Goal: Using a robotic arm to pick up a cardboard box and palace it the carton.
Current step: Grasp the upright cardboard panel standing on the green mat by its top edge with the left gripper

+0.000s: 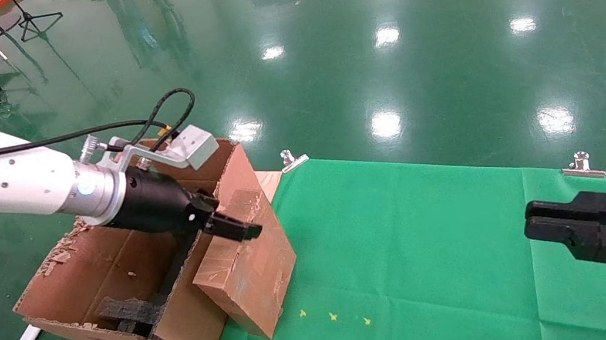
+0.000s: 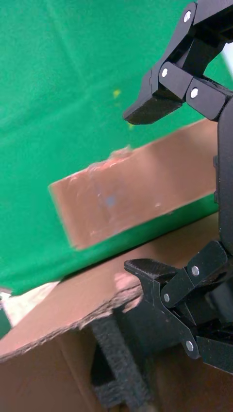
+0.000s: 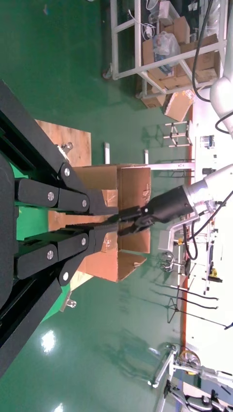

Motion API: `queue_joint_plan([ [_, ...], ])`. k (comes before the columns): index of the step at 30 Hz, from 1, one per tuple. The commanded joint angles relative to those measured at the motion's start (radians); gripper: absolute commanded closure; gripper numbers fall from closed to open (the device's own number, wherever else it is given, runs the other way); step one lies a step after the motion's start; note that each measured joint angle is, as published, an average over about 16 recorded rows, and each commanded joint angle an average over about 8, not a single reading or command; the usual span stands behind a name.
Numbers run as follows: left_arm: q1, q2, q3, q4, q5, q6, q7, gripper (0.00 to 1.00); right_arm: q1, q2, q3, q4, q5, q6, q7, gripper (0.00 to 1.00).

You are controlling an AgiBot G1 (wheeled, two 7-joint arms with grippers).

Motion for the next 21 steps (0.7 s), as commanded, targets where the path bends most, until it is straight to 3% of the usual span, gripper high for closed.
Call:
queue_joint_plan([
  [1,0.017,0.002,-0.001,0.004,0.008,-0.029,-0.01,0.0,0.0,0.0,0.0,0.0,0.0,0.0,0.0,1.0],
  [8,0.04,0.029,0.007,0.064,0.018,-0.068,0.025,0.0,0.0,0.0,0.0,0.0,0.0,0.0,0.0,0.99],
  [9,0.041,0.032,0.009,0.07,0.018,-0.068,0.029,0.0,0.0,0.0,0.0,0.0,0.0,0.0,0.0,0.93],
  [13,0.042,0.043,0.013,0.093,0.02,-0.071,0.044,0.0,0.0,0.0,0.0,0.0,0.0,0.0,0.0,0.43],
  [14,0.042,0.045,0.013,0.097,0.019,-0.072,0.046,0.06,0.0,0.0,0.0,0.0,0.0,0.0,0.0,0.3],
  [16,0.043,0.046,0.014,0.101,0.019,-0.074,0.048,0.31,0.0,0.0,0.0,0.0,0.0,0.0,0.0,0.06],
  [17,0.043,0.047,0.014,0.103,0.018,-0.075,0.049,0.43,0.0,0.0,0.0,0.0,0.0,0.0,0.0,0.0],
  [21,0.043,0.046,0.013,0.102,0.017,-0.075,0.049,0.93,0.0,0.0,0.0,0.0,0.0,0.0,0.0,0.0],
])
